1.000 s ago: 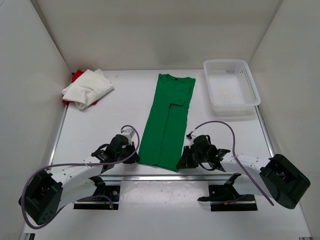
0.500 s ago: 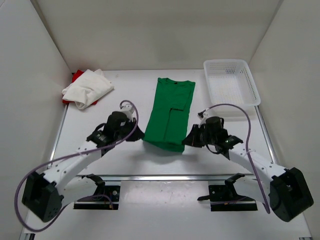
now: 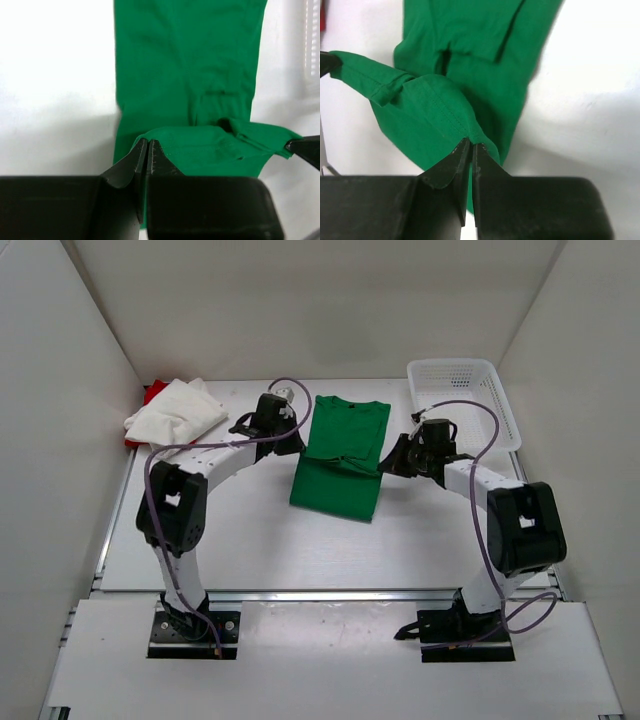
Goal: Fold and stack the t-shirts
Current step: Fold the folded rectangular tshirt in 1/3 of the way
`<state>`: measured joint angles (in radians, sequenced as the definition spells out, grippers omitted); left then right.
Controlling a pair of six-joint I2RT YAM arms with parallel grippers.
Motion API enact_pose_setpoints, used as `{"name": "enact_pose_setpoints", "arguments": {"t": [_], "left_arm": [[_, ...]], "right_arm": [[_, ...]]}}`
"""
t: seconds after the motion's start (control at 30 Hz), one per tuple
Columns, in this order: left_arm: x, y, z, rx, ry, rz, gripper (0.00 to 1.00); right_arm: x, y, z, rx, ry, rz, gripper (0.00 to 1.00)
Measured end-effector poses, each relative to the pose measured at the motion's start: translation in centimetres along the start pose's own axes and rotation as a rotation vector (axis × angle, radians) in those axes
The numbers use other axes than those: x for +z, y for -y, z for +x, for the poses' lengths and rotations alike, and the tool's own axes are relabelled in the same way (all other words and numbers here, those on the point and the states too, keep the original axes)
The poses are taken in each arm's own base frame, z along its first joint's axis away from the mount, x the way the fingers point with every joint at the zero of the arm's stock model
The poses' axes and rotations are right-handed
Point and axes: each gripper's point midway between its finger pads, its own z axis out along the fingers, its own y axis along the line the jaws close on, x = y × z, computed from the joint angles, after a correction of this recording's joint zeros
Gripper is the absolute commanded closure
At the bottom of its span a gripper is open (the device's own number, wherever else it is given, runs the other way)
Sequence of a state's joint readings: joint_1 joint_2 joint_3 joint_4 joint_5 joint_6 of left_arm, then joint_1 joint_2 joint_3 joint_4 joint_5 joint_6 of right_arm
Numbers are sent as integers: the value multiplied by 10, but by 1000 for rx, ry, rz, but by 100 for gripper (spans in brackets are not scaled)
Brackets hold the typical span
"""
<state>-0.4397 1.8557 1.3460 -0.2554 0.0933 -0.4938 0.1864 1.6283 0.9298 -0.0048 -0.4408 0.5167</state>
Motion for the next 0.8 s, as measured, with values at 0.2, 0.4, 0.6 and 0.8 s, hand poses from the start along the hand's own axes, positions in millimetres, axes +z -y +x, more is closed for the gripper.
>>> {"name": "enact_pose_setpoints", "arguments": {"t": [0.2,0.4,0.6,0.8], "left_arm": [[43,-6,-6,-2,-27,-20,94],[64,-26,18,-30,-91,-59,81],[45,-30,0,-68,-23,-51,66],[-20,-14,-13,-101,128,32,70]], "right_arm": [[28,20,-4,12,-39,26,98],[39,29,-2,24,-64,41,86],[35,17,-15,-34,-27,44,64],[7,-23,-26,-159,75,36,100]]}}
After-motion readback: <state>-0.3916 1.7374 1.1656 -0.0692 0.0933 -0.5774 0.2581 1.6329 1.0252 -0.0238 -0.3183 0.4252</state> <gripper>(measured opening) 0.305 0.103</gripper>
